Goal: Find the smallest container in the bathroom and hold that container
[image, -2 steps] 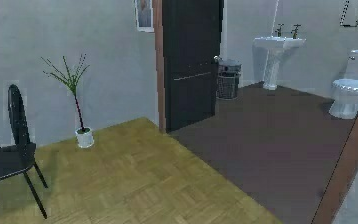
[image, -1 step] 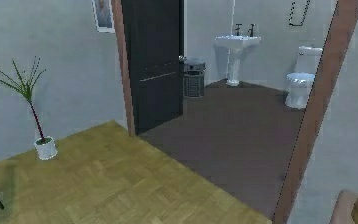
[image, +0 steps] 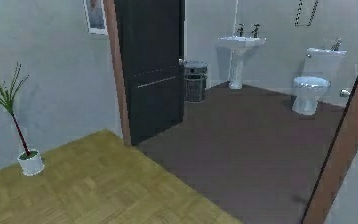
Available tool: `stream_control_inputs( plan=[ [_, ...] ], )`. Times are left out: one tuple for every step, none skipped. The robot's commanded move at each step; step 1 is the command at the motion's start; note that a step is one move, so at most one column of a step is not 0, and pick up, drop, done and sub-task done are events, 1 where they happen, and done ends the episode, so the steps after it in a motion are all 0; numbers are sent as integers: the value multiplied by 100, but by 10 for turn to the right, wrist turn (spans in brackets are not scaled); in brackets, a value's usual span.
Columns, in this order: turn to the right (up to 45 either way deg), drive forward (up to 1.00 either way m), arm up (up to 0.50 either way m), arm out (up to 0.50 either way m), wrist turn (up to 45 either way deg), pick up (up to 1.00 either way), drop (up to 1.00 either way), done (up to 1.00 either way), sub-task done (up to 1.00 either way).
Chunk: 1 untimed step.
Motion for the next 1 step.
stream_control_inputs(
  plan=[
    [60,0,0,0,0,0,0,0,0]
  ],
)
